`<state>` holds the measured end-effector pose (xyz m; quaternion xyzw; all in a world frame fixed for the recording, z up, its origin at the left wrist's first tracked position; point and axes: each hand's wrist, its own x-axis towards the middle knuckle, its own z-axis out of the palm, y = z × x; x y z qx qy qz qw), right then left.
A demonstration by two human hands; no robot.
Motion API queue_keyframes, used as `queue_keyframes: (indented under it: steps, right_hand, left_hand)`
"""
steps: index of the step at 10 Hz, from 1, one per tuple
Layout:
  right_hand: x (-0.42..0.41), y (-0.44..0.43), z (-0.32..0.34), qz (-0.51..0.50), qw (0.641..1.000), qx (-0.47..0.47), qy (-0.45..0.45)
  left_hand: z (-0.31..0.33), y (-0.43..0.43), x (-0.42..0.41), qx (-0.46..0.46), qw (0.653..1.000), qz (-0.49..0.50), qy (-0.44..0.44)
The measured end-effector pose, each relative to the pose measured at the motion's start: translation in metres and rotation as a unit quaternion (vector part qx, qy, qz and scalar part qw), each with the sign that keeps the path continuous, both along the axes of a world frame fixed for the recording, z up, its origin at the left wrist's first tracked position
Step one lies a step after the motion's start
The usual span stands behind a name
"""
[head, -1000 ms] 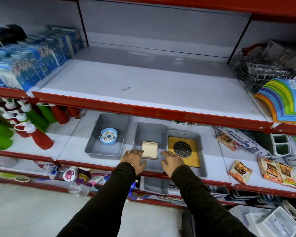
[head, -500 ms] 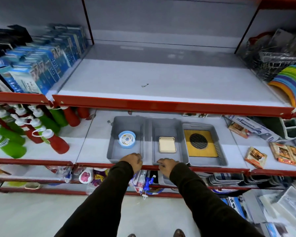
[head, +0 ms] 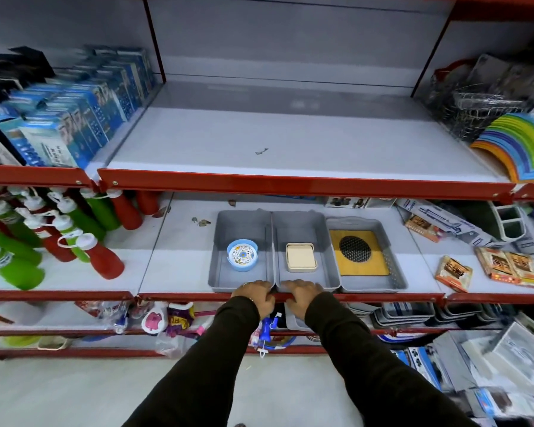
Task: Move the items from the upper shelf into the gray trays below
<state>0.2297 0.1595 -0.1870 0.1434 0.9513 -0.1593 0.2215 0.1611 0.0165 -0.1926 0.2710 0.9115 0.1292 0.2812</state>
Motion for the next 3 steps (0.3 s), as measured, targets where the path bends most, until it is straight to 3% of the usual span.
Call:
queue_keyframes:
  steps: [2, 3]
  right_hand:
    - [0.025, -0.006, 0.017, -0.005, 0.995, 0.037, 0.089]
    - [0.036, 0.000, 0.041, -0.007, 0.982, 0.082, 0.171]
  left_hand:
    - [0.015, -0.006, 0.028, 0.036, 0.992, -0.004, 0.117]
    - [0.033, -0.001, 0.036, 0.104, 0.973, 0.011, 0.205]
